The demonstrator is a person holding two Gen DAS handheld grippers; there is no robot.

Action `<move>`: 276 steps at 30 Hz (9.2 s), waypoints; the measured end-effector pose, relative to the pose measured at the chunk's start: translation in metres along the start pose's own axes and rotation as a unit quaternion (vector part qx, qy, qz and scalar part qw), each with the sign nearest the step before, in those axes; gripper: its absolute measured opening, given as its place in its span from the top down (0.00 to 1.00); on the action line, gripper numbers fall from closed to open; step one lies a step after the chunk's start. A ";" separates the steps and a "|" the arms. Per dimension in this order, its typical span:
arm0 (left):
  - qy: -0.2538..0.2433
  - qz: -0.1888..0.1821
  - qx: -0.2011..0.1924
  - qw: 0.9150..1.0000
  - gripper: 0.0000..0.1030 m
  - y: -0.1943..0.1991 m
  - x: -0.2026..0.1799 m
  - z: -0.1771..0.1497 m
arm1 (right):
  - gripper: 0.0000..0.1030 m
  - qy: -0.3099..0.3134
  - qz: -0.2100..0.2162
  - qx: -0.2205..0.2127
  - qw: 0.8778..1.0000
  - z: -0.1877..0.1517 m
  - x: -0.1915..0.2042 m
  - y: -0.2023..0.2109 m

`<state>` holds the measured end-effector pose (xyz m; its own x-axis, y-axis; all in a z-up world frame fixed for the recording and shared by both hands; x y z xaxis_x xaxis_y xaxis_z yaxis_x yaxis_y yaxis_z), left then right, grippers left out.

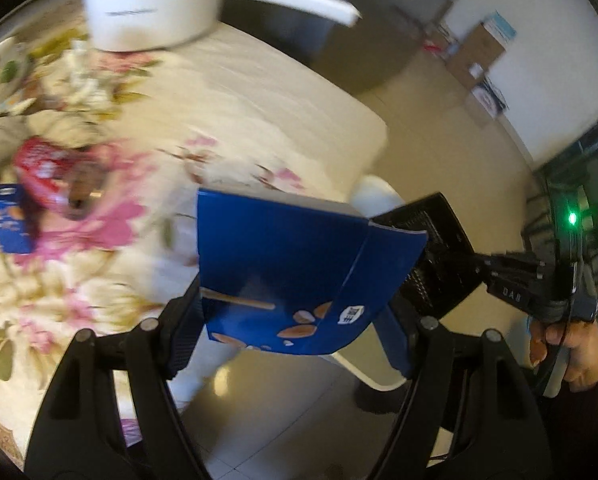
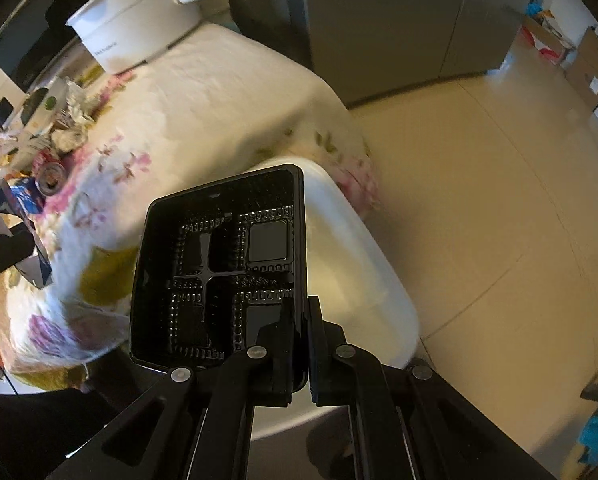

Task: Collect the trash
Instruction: 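Open both tools to drop the blue box and black tray into the bin, then move the left tool back to the table and grasp the blue biscuit box, then grasp the red drink can lying on the table with the right tool, then carry the biscuit box and red can with both tools over the white bin, then open the left tool to drop the box while the right tool releases the can, then move both tools back toward the table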

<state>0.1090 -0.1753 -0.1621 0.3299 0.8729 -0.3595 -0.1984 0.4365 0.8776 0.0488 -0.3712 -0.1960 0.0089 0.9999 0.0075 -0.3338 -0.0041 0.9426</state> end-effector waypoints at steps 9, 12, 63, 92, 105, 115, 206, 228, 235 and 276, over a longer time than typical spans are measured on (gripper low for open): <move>-0.057 0.012 0.029 0.998 0.26 -0.042 -0.037 -0.017 | 0.50 -0.028 0.000 -0.010 1.000 -0.012 -0.022 0.008; -0.065 0.009 0.032 0.997 0.26 -0.046 -0.044 -0.019 | 0.45 -0.034 0.002 -0.013 0.999 -0.012 -0.026 0.010; 0.023 0.090 -0.059 0.994 0.08 0.029 0.063 0.010 | 0.22 0.040 -0.004 -0.053 0.998 0.051 0.049 0.028; 0.027 0.213 -0.153 0.965 0.00 0.034 0.223 0.059 | 0.19 0.062 0.055 -0.077 0.994 0.125 0.153 0.005; 0.011 0.249 -0.149 0.957 0.02 0.022 0.228 0.071 | 0.19 0.074 0.050 -0.067 0.994 0.127 0.160 -0.008; 0.049 0.249 -0.130 0.959 0.03 0.054 0.231 0.059 | 0.19 0.101 0.076 -0.083 0.989 0.142 0.197 -0.010; -0.200 0.075 -0.045 0.976 0.03 -0.043 -0.071 -0.014 | 0.46 0.027 0.029 -0.079 0.996 0.005 -0.009 0.036; -0.233 0.085 -0.045 0.968 0.00 -0.056 -0.080 -0.025 | 0.46 0.019 0.021 -0.032 0.999 -0.020 -0.026 0.008; -0.192 0.104 -0.050 0.975 0.00 -0.042 -0.051 -0.013 | 0.46 0.039 0.019 0.008 0.999 -0.027 -0.011 -0.017; 0.004 0.131 -0.122 0.984 0.00 0.055 0.101 0.040 | 0.18 0.099 0.026 -0.033 0.994 0.035 0.082 0.006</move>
<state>0.1688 -0.0719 -0.1377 0.2310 0.9637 -0.1341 -0.4924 0.2346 0.8381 0.0805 -0.2894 -0.1783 -0.1939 0.9809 -0.0156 -0.3909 -0.0627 0.9183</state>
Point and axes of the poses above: each gripper's, at about its wrist camera, not at the fingertips, and y roughly against the way its jaws point, x to its left, z to its top, the point moved 7 cm from there along -y, roughly the way its jaws point, and after that the axes turned 11 degrees about y, right-handed, at the moved point
